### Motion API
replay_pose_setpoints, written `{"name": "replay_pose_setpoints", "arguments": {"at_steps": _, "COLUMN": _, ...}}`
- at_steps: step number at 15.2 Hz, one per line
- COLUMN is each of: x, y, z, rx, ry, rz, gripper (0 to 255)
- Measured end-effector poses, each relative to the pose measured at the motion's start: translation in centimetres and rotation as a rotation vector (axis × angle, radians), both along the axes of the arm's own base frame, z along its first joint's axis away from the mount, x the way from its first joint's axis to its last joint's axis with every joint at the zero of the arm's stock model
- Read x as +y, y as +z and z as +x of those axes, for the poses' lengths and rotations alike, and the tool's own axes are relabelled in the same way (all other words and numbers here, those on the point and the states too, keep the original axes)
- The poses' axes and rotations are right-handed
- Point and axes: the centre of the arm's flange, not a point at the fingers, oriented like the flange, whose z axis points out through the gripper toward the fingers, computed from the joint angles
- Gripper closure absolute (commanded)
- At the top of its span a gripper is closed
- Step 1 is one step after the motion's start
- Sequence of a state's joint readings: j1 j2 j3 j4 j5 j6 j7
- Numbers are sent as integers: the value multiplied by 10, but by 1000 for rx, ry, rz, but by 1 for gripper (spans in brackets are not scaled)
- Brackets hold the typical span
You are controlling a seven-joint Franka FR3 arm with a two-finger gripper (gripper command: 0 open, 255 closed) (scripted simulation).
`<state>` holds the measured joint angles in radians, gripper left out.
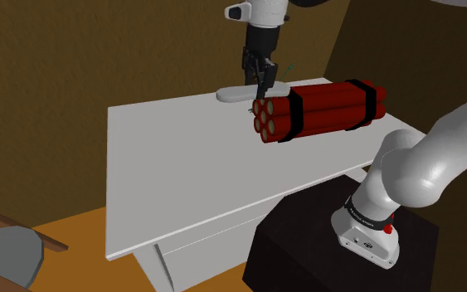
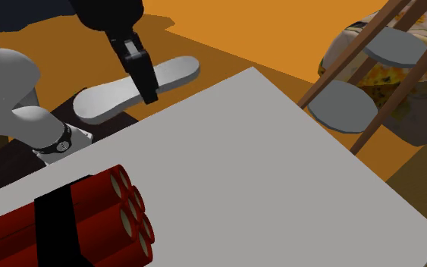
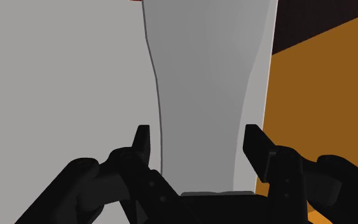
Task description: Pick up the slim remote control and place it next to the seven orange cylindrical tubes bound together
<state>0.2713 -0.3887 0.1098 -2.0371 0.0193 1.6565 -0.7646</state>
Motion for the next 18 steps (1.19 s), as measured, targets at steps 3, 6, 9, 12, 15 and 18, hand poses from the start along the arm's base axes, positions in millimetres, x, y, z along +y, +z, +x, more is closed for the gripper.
{"name": "replay_pose_setpoints", "arguments": {"at_steps": 3, "x": -32, "y": -4, "z": -18, "rx": 0, "ry": 0, "rz": 0, "gripper": 255}}
{"name": "replay_pose_setpoints", "arguments": {"at_steps": 6, "x": -69, "y": -6, "z": -36, "rx": 0, "ry": 0, "rz": -1, "gripper": 255}}
{"name": "replay_pose_setpoints", "arguments": {"at_steps": 9, "x": -102, "y": -5, "z": -58, "rx": 0, "ry": 0, "rz": 0, "gripper": 255}}
{"name": "replay_pose_setpoints", "arguments": {"at_steps": 12, "x": -137, "y": -5, "z": -78, "rx": 0, "ry": -1, "rz": 1, "gripper": 255}}
{"name": "replay_pose_setpoints", "arguments": {"at_steps": 15, "x": -173, "y": -4, "z": -102, "rx": 0, "ry": 0, "rz": 1, "gripper": 255}}
{"name": "replay_pose_setpoints", "arguments": {"at_steps": 18, "x": -206, "y": -4, "z": -118, "rx": 0, "ry": 0, "rz": 1, "gripper": 255}}
